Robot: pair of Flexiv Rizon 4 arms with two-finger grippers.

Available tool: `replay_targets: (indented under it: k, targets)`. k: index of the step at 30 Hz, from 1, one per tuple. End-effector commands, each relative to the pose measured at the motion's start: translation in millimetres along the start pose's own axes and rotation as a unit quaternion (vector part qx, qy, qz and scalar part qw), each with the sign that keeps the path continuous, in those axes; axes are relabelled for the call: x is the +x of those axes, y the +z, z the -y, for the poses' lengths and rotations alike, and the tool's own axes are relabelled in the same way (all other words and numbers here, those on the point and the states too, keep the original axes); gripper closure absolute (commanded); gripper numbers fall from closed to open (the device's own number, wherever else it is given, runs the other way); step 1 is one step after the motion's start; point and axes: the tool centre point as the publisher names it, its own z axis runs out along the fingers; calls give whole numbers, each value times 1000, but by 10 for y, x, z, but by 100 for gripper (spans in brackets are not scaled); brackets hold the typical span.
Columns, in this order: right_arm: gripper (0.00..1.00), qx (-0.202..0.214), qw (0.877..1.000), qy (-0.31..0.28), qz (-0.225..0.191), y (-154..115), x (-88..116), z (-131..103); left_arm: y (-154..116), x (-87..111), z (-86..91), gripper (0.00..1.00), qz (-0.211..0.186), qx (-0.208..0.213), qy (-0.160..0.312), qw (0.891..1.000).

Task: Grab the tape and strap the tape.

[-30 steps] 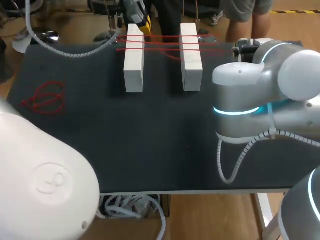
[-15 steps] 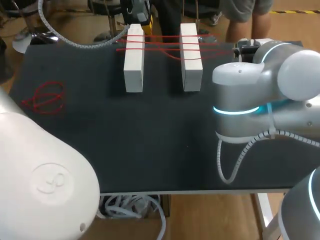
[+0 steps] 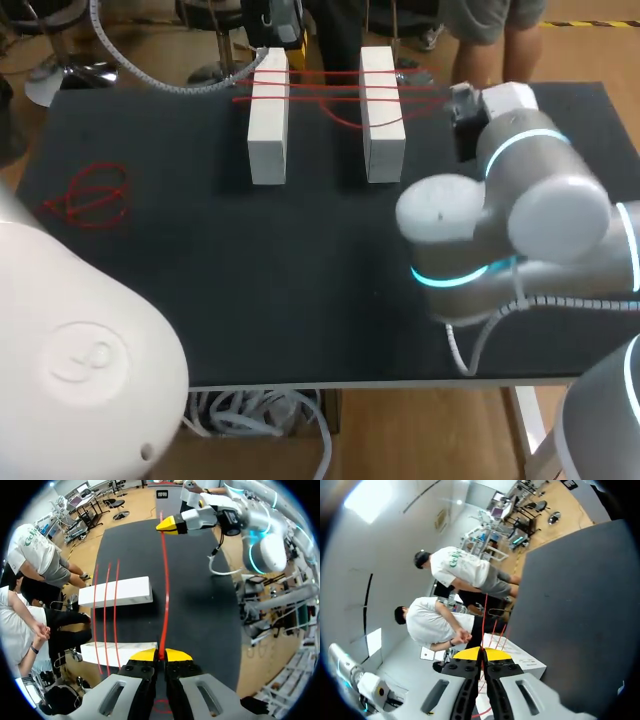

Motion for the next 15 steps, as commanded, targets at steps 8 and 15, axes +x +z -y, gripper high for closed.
replay_targets:
  k: [8, 15]
  targets:
    - [100, 4, 962, -100, -253, -10, -108, 46, -6, 0, 8, 100, 0, -2, 0, 1000]
    - [100, -113, 943, -258, -178, 19, -119, 180, -6, 0, 8, 100, 0, -2, 0, 1000]
